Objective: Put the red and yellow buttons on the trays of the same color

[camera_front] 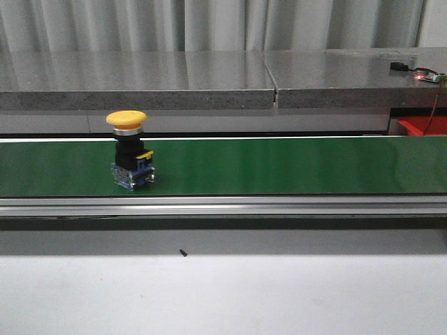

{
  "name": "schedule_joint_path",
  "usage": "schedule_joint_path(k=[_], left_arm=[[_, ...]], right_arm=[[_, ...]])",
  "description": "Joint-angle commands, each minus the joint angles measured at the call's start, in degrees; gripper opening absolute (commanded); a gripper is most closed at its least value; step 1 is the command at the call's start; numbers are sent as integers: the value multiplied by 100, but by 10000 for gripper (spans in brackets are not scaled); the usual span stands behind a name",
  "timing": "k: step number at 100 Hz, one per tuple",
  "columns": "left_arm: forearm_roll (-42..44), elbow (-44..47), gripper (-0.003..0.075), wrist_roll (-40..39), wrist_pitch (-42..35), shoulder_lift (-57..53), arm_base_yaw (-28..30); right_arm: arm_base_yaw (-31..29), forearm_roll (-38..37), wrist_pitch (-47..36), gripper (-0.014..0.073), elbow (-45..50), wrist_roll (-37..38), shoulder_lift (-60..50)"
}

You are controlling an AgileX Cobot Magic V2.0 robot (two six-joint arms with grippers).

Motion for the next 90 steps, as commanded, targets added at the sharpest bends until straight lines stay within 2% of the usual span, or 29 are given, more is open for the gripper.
schedule_joint_path(k=[1,7,45,64,90], left_arm=[[535,305,-19,-752,-573,-526,-86],[738,592,-18,-962,-701,-810,-95],[760,2283,-19,-965,-1196,-2771,-95],[760,2509,-18,-965,-1069,-3400,-95],[760,2509,-19,-965,-1069,-3450,-95]], right_arm=[[-11,-37,-415,-68,-147,-66,38],[-11,-37,-415,-68,-147,-66,38],[-11,-37,-415,-68,-147,-66,38],[-11,-37,-415,-68,-147,-66,38],[-11,-37,-415,-68,-147,-66,38]])
